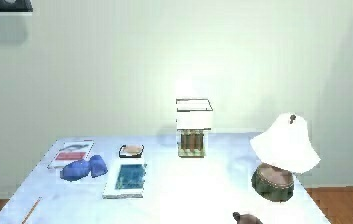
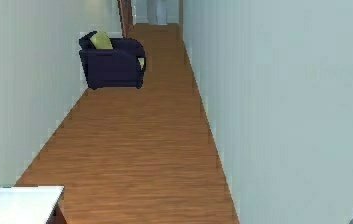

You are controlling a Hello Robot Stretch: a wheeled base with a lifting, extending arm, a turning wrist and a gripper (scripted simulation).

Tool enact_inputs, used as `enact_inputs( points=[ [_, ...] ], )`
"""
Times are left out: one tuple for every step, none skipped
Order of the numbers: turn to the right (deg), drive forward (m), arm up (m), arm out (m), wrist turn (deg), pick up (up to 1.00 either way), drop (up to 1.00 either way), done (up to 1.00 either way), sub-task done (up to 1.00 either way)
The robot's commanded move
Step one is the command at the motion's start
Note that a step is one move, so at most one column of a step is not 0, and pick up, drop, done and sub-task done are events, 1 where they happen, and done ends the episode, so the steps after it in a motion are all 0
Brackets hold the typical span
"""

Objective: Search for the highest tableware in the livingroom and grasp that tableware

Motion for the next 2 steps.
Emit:
enact_inputs(
  points=[
    [45.0, 0.00, 0.00, 0.00, 0.0, 0.00, 0.00, 0.00, 0.00],
    [45.0, 0.00, 0.00, 0.00, 0.0, 0.00, 0.00, 0.00, 0.00]
  ],
)
